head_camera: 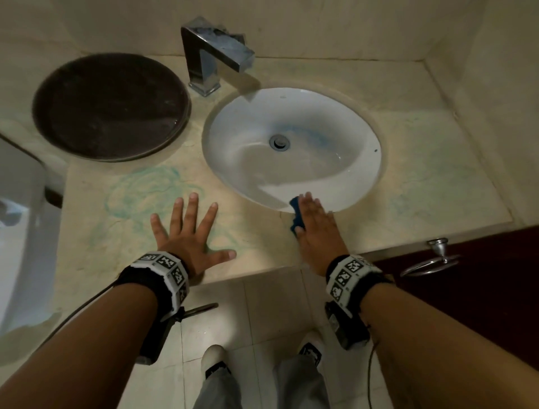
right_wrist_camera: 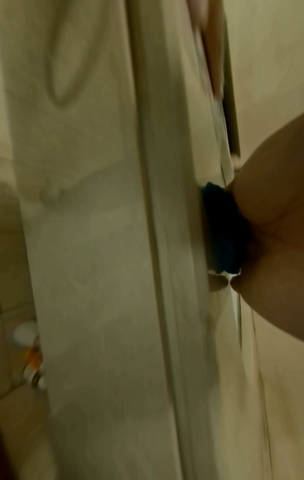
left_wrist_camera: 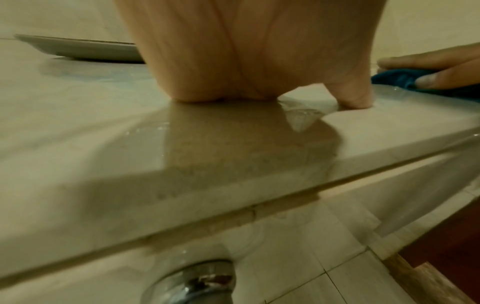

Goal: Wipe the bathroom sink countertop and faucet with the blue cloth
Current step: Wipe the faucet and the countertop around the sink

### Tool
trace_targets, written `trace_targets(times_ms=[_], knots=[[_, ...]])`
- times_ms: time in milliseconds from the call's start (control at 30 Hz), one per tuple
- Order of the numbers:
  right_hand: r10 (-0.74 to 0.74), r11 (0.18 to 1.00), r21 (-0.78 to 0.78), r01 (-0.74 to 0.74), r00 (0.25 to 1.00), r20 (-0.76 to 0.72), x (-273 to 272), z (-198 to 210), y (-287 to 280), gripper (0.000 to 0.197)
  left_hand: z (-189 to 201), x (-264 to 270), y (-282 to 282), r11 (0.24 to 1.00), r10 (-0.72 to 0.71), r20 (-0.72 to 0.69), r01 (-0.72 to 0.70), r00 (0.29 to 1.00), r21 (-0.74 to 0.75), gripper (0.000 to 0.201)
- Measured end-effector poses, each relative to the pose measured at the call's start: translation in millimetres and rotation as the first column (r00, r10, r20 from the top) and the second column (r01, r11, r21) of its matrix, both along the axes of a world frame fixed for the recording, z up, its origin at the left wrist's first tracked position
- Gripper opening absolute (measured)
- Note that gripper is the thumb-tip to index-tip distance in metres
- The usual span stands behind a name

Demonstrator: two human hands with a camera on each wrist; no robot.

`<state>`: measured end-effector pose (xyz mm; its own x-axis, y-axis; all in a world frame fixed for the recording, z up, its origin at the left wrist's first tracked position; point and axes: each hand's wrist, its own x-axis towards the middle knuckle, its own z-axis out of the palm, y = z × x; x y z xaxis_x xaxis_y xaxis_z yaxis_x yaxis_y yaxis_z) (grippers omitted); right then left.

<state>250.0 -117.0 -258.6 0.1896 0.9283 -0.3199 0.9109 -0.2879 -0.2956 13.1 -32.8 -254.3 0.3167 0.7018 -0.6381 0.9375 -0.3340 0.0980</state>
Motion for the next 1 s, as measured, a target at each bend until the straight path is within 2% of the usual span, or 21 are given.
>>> trace_targets(times_ms=[100, 200, 300, 467, 667, 800, 900, 1000], knots=[[-0.129, 0.992, 0.000, 0.129, 0.991, 0.041, 39, 0, -4, 0.059, 0, 0, 0, 1.000, -0.002, 0.005, 0.002, 1.000, 0.004, 0.101], [-0.151, 0.988, -0.025, 0.153, 0.985, 0.087, 55, -5, -12, 0.058, 0, 0, -1, 1.000, -0.002, 0.006, 0.002, 1.000, 0.002, 0.101], [-0.161, 0.985, -0.037, 0.166, 0.981, 0.108, 46, -10, -24, 0.058, 0, 0, 0, 1.000, -0.004, 0.006, 0.004, 1.000, 0.003, 0.101], [-0.061, 0.998, -0.006, 0.061, 0.997, 0.054, 9, -13, -40, 0.069, 1, -1, -1, 1.000, -0.005, 0.014, 0.005, 1.000, 0.002, 0.101], [0.018, 0.998, 0.061, -0.018, 1.000, -0.012, -45, -19, -32, 0.067, -2, -2, 0, 1.000, -0.008, 0.019, 0.007, 1.000, 0.016, 0.101], [0.043, 0.990, 0.129, -0.049, 0.998, 0.045, -71, -28, -16, 0.065, -5, -1, 1, 1.000, -0.012, 0.010, 0.012, 1.000, 0.023, 0.102], [0.102, 0.989, 0.101, -0.112, 0.990, 0.100, -77, -27, -3, 0.068, -5, -1, 1, 0.999, -0.010, 0.012, 0.009, 1.000, 0.031, 0.102], [0.152, 0.987, 0.041, -0.155, 0.987, 0.055, -80, -22, 7, 0.070, -5, -1, 1, 0.999, -0.012, 0.017, 0.012, 1.000, 0.039, 0.102]])
